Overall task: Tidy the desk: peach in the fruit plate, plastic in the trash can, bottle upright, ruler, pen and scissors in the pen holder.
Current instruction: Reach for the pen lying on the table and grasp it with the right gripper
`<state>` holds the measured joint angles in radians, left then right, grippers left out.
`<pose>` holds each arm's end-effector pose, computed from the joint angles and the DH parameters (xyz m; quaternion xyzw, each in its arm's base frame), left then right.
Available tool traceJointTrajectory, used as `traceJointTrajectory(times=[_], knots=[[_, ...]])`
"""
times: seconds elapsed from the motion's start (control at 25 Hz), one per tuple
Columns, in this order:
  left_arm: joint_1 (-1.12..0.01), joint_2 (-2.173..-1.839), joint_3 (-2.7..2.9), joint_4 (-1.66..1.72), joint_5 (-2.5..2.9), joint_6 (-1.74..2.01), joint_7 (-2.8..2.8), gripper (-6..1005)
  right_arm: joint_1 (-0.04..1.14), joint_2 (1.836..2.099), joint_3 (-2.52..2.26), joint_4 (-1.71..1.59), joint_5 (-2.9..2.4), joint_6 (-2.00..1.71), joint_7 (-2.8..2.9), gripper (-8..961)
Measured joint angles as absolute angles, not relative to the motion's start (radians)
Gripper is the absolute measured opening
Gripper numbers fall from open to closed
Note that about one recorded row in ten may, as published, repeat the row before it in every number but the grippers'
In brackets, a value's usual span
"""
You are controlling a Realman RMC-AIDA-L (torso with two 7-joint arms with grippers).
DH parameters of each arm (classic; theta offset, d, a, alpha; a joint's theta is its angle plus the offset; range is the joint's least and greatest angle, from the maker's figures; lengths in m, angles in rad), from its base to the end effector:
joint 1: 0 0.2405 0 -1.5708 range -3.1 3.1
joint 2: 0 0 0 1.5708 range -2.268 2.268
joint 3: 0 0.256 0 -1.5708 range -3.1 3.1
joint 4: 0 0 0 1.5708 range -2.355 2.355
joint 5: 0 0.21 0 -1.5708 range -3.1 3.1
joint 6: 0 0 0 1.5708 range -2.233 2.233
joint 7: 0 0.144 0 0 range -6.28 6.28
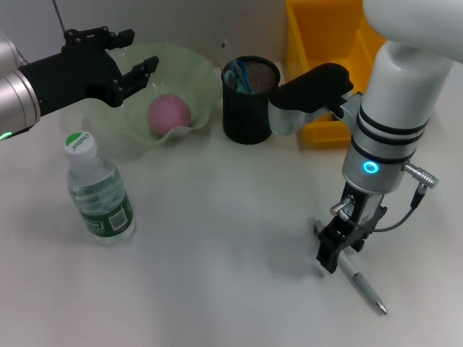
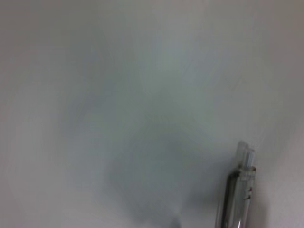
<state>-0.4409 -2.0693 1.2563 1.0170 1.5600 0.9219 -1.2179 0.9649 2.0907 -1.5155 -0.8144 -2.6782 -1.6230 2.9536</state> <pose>-0.1954 0.3977 0.0169 -0.9144 -0.0204 -0.1869 0.3585 0.1729 0.3592 -0.0551 -0.8082 0.4564 -0.3500 0.1266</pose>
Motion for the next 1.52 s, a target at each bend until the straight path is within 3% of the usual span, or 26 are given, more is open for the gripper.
traceJointTrajectory(times=[0.52, 0.72, 1.52], knots=[[-0.44, -2.069, 1.256, 1.017, 1.56, 0.922, -1.218, 500, 0.965, 2.092, -1.517, -0.811, -2.677, -1.615, 2.954, 592], [-0.442, -2.069, 1.256, 1.017, 1.56, 0.922, -1.218, 500, 0.966, 2.092, -1.518, -0.803, -2.677, -1.614, 2.954, 492], [-0.443, -2.069, 1.256, 1.017, 1.56, 0.922, -1.218, 499, 0.972, 2.092, -1.521, -0.795, -2.677, -1.617, 2.954, 461]])
